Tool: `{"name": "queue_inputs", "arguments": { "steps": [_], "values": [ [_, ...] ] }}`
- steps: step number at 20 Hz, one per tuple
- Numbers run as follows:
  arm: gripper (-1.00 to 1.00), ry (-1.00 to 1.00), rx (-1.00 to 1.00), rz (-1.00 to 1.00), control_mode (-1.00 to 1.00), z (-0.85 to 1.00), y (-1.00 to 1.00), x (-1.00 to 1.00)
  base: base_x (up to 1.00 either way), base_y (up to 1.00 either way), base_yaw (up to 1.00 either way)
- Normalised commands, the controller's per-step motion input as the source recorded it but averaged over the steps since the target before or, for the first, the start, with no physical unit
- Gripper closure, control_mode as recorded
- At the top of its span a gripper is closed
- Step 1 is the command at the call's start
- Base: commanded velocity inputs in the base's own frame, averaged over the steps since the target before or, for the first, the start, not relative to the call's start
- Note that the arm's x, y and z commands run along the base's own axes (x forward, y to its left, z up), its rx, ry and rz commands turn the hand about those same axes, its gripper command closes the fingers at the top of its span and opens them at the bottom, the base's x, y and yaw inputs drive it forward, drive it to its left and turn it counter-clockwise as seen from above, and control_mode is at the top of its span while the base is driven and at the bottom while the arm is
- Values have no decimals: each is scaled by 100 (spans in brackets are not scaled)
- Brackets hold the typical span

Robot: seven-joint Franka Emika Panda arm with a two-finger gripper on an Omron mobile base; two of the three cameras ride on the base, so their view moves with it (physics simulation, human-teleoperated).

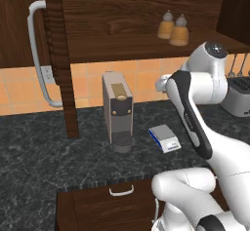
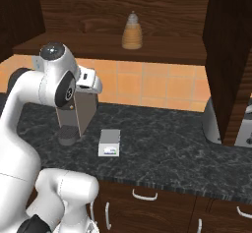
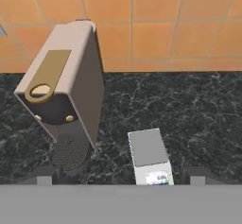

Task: Pick the honey bottle and place it on the digital scale for weighing, and close the cabinet.

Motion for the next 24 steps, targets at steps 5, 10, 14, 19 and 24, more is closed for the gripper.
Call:
{"name": "queue_inputs", "arguments": {
  "steps": [5, 10, 14, 19, 24],
  "values": [
    [-100, -4, 2, -17, -100, 87, -19, 8, 0, 0, 0],
    [-100, -21, 0, -14, -100, 70, -36, 9, 0, 0, 0],
    [-100, -32, 0, -3, -100, 51, -31, 0, 0, 0, 0],
    [-100, -25, 0, -2, -100, 58, -35, 15, 0, 0, 0],
    [-100, -19, 0, -8, -100, 38, -41, 36, 0, 0, 0]
  ]
}}
